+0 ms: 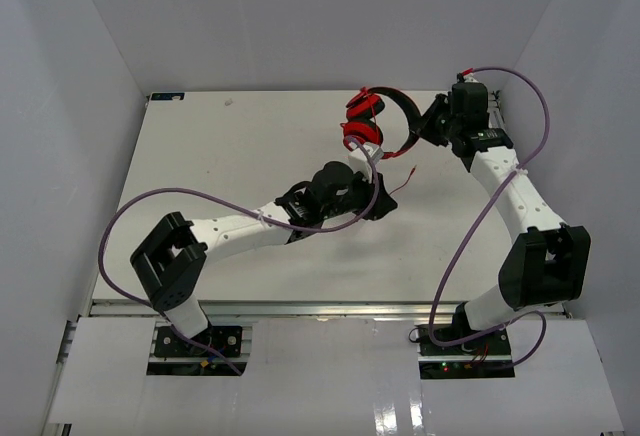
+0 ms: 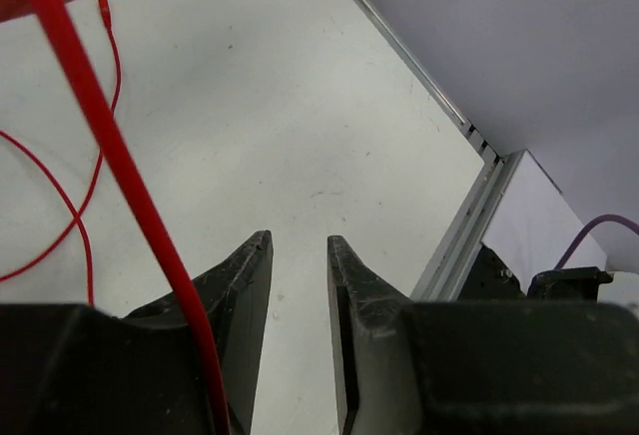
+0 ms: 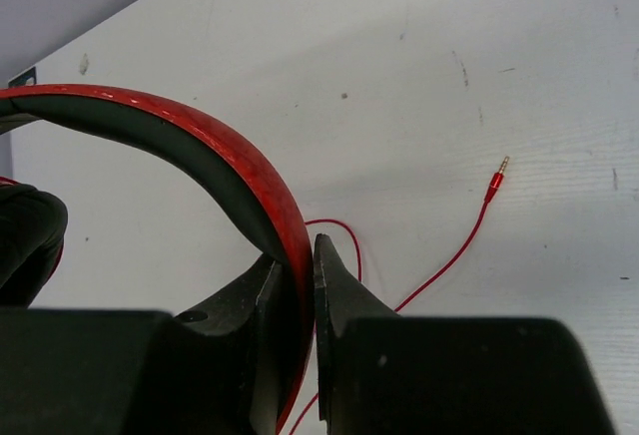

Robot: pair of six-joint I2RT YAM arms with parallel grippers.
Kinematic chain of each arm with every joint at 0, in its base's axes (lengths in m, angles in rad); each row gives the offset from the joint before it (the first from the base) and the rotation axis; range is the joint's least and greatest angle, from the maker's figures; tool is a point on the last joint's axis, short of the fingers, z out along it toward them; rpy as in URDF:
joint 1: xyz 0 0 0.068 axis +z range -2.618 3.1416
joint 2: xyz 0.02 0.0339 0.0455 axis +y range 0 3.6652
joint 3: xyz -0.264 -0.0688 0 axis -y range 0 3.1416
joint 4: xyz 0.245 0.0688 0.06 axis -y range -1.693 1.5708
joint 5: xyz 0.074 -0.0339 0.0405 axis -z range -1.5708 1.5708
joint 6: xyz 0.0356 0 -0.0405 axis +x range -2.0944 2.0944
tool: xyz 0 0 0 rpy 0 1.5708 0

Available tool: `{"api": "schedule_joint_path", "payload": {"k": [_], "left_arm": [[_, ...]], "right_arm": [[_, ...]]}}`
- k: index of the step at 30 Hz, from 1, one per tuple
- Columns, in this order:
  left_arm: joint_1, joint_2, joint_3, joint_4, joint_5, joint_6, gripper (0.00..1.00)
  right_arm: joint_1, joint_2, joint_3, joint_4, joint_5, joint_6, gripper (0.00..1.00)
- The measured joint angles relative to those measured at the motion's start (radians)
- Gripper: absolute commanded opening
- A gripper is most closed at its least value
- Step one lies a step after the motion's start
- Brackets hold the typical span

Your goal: Wrap the headphones

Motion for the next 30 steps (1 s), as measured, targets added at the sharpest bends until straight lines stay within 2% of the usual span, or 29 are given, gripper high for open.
{"api": "schedule_joint_path", "payload": {"k": [3, 6, 16, 18, 21, 24, 26, 30], "left_arm": [[-0.012, -0.034, -0.061, 0.092, -0.017, 0.046, 0.55], [-0.029, -0.047, -0.108, 0.153, -0.028, 0.081, 0.58], [-0.053, -0.037, -0.121, 0.222, -0.048, 0.158, 0.58], [-0.053, -0.029, -0.121, 0.244, -0.051, 0.169, 0.53], [-0.053, -0.01, -0.121, 0.268, -0.054, 0.18, 0.39], [-0.053, 0.014, -0.121, 0.284, -0.054, 0.192, 0.18], [-0.053, 0.031, -0.12, 0.289, -0.054, 0.201, 0.08], [-0.054, 0.057, -0.119, 0.295, -0.054, 0.219, 0.02]], "right_arm": [[-0.012, -0.01, 0.011, -0.006, -0.048, 0.022, 0.08], [-0.025, -0.029, 0.024, 0.004, -0.074, 0.072, 0.08], [-0.042, -0.071, 0.029, 0.017, -0.17, 0.157, 0.08], [-0.045, -0.071, 0.029, 0.018, -0.193, 0.17, 0.08], [-0.053, -0.071, 0.029, 0.019, -0.221, 0.191, 0.08], [-0.062, -0.071, 0.029, 0.025, -0.244, 0.207, 0.08], [-0.068, -0.071, 0.029, 0.029, -0.26, 0.218, 0.08], [-0.082, -0.071, 0.029, 0.032, -0.292, 0.23, 0.08]]}}
